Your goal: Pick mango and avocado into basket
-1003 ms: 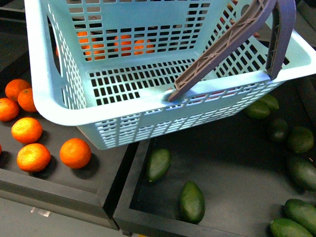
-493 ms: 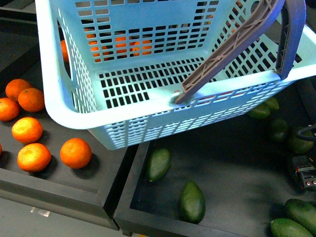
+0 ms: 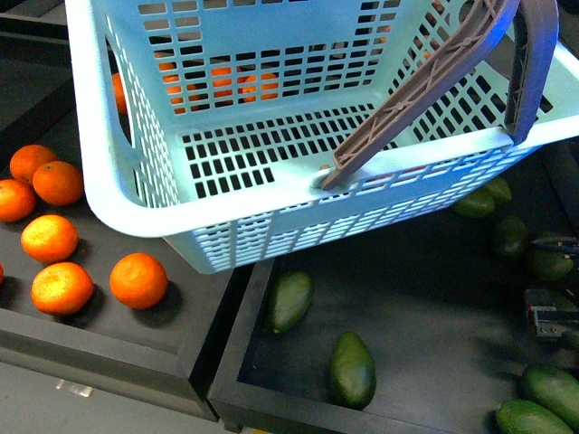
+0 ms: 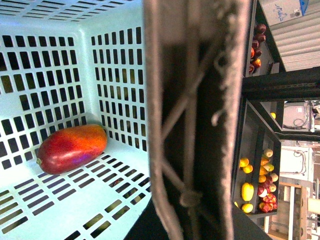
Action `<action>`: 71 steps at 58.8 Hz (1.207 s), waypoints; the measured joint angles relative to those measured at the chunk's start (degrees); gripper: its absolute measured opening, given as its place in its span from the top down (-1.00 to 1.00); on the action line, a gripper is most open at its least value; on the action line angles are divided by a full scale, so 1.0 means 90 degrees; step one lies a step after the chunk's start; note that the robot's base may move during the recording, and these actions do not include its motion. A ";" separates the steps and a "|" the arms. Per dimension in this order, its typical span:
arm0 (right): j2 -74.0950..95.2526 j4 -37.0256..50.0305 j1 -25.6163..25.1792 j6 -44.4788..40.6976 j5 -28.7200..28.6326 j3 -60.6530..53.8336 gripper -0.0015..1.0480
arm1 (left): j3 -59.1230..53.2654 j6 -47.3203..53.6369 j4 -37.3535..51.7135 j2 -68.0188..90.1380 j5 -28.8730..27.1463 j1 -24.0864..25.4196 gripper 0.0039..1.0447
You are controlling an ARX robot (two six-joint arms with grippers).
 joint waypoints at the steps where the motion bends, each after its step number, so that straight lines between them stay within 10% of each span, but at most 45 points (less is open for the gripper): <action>1: 0.0032 -0.0015 0.0017 0.0029 0.0000 0.0039 -0.85 | 0.0000 0.0000 0.0000 0.0000 0.0000 0.0000 0.89; 43: 0.0678 -0.0512 0.0175 0.0384 0.0163 0.0996 -0.84 | 0.0000 -0.0002 0.0000 0.0000 -0.0010 0.0000 0.89; 62: 0.0760 -0.0563 0.0080 0.0415 0.0226 0.1020 -0.07 | 0.0000 0.0000 0.0000 0.0000 -0.0015 0.0000 0.89; 71: 0.0709 -0.0551 0.0010 0.0444 0.0202 0.0954 -0.03 | 0.0000 0.0000 0.0000 0.0000 -0.0010 0.0000 0.89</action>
